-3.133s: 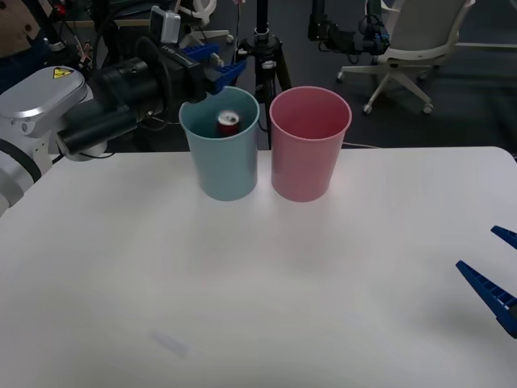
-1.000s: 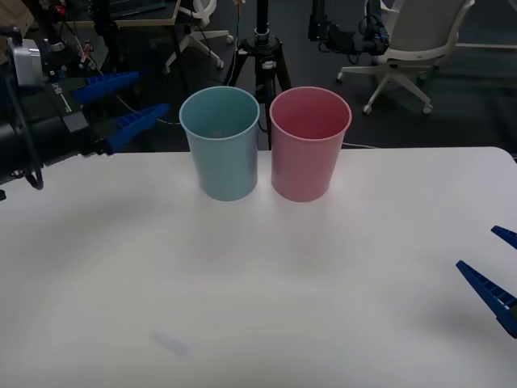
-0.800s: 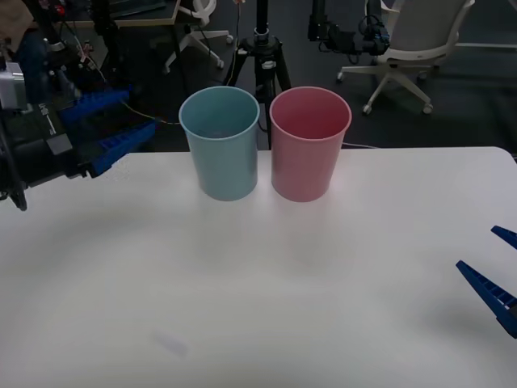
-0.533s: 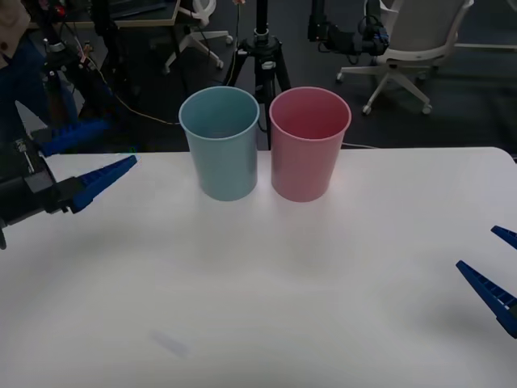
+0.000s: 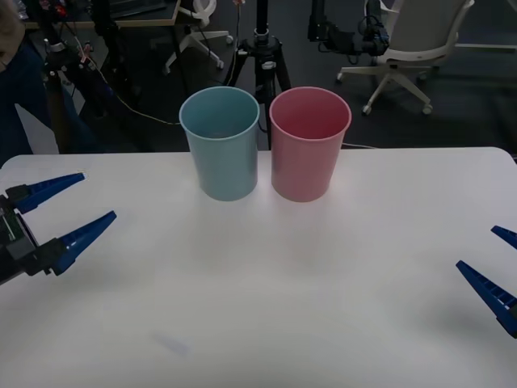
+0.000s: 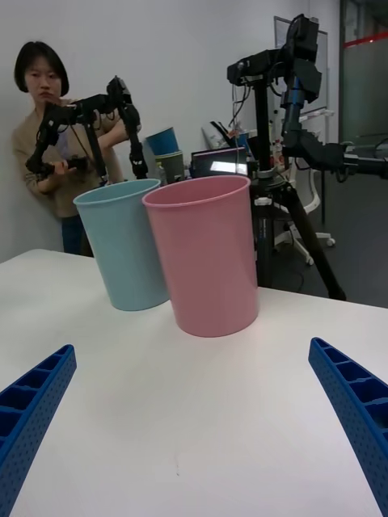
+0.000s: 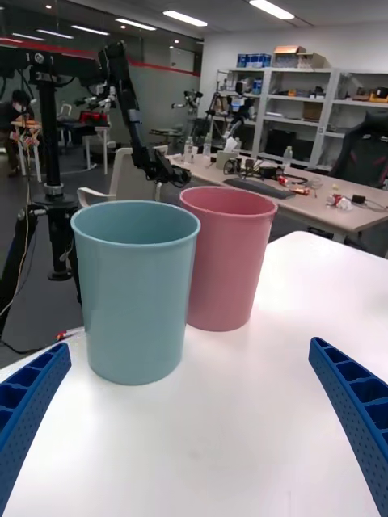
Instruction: Grasp the object on the table and drop it into the matching bin: aluminum can to the light blue bin, PET bottle to the pink bin.
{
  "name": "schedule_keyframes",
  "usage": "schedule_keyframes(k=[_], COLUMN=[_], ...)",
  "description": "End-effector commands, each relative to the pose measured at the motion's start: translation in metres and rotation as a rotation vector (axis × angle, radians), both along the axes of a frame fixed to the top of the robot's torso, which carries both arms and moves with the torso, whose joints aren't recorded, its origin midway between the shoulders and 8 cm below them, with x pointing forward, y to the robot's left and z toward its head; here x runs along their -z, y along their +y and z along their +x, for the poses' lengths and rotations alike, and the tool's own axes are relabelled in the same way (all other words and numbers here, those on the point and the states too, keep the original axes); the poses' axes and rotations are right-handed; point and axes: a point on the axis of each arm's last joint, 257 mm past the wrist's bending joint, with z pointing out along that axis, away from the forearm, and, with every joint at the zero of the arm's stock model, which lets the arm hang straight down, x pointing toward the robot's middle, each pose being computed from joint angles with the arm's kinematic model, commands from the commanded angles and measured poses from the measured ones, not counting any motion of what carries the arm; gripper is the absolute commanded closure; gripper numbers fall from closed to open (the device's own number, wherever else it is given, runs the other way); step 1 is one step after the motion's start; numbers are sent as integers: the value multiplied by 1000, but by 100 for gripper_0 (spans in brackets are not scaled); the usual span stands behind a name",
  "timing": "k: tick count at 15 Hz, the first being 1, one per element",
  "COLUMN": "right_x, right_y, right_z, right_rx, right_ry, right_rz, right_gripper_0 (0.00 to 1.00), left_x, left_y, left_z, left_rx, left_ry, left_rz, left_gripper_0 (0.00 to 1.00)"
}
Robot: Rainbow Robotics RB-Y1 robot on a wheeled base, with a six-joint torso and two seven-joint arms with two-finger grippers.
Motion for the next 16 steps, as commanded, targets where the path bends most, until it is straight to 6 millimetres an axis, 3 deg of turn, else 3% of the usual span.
schedule_keyframes(k=[1,9,16], right_x=[0,0,0], right_y=[0,0,0], right_z=[0,0,0], right_rx=[0,0,0], right_ry=[0,0,0], right_rz=[0,0,0], right_gripper_0=[0,0,0], left_x=[12,41,38], left_y=[11,61,61], left_z=[-16,-56,-63], left_rx=[-21,-139,-128], left_ry=[-7,48,40], left_rz=[10,38,34], left_gripper_0=[0,0,0])
